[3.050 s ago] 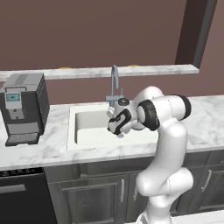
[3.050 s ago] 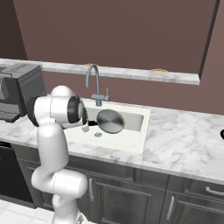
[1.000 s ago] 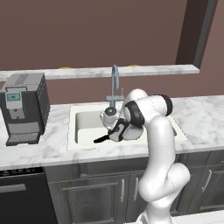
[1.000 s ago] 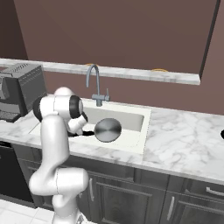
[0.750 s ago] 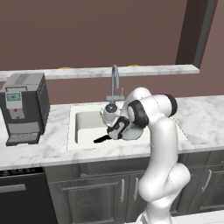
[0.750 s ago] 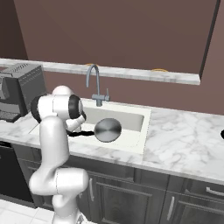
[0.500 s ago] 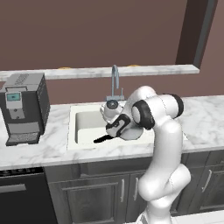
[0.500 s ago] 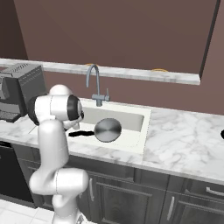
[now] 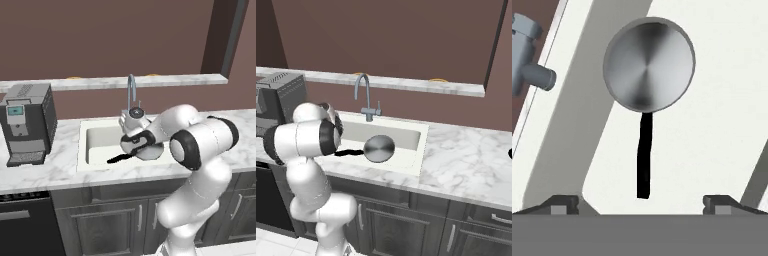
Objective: Move the pot and pan from the stove into the sink.
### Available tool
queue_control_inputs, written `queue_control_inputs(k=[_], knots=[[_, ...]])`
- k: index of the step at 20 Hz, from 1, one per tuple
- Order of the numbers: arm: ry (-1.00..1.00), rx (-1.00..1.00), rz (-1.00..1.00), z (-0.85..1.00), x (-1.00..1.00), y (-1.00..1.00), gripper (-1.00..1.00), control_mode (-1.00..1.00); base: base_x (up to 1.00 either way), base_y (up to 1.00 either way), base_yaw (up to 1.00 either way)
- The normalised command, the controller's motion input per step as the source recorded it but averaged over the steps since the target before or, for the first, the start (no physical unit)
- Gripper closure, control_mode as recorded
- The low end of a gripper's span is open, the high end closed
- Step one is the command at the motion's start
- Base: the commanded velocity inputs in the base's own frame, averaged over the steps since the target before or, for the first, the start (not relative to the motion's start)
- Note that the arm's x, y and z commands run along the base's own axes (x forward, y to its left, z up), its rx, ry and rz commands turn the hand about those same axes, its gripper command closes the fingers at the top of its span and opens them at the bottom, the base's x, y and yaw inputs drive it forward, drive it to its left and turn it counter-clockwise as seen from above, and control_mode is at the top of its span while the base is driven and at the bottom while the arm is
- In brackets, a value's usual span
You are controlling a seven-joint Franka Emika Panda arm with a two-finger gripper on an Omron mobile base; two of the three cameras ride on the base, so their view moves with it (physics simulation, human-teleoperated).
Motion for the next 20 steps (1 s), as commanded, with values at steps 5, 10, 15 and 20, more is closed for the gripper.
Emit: queue_control_inputs(k=[5, 10, 15, 20], knots=[[0.00, 0.05, 0.00, 0.91, -0.89, -0.20, -1.00, -1.00, 0.00, 0.00, 0.00], [0.00, 0.06, 0.00, 0.82, -1.00, -0.22, -1.00, -1.00, 0.00, 0.00, 0.00], [0.00, 0.05, 0.00, 0.88, -1.00, -0.23, -1.00, -1.00, 0.00, 0.00, 0.00], [0.00, 0.04, 0.00, 0.93, -1.00, -0.17, -1.00, -1.00, 0.00, 0.00, 0.00]])
